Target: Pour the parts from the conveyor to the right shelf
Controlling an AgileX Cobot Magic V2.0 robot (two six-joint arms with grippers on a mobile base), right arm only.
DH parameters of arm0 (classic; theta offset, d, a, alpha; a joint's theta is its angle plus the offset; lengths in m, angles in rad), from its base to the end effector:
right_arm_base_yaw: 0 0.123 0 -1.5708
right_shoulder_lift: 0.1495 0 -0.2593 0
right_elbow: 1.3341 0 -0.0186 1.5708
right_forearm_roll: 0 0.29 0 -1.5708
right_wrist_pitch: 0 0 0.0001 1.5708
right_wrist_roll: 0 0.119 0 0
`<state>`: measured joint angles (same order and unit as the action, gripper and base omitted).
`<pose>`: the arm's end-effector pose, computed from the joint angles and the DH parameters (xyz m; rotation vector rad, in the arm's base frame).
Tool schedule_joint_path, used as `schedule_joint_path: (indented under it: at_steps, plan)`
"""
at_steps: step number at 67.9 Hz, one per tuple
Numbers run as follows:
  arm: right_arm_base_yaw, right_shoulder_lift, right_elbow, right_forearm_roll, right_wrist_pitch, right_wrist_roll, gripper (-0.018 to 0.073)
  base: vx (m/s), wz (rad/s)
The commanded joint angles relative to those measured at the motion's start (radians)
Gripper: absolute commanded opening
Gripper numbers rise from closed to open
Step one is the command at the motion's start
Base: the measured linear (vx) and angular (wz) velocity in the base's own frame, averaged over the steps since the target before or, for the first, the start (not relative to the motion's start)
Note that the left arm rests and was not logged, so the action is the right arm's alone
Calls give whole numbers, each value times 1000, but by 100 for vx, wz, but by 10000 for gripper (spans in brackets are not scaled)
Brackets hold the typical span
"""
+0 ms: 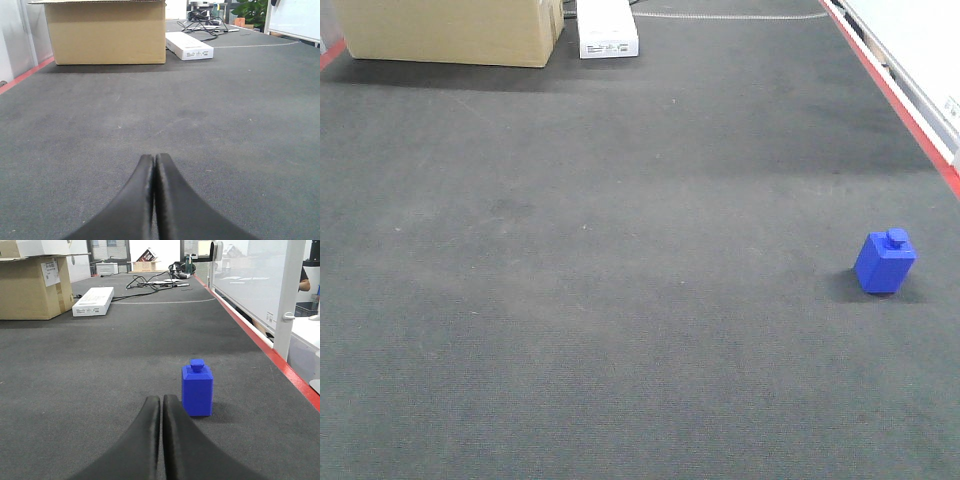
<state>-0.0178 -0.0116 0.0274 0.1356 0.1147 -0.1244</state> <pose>0.1500 -0.0008 0.1928 0.0107 1.6130 0.0067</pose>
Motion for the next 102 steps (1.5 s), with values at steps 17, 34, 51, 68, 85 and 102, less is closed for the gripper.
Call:
schedule_joint_path:
  at_steps: [17,34,51,68,85,102]
  plan:
    - [-6,-18,1,2,-64,0,-10,0,0]
    - [-6,-18,1,2,-64,0,-10,0,0]
    - [-6,-18,1,2,-64,0,-10,0,0]
    - [-6,-18,1,15,-101,0,-10,0,0]
    - [-6,-18,-2,17,-475,-3,-10,0,0]
    - [-6,-2,-198,-26,-560,-34,-8,0,0]
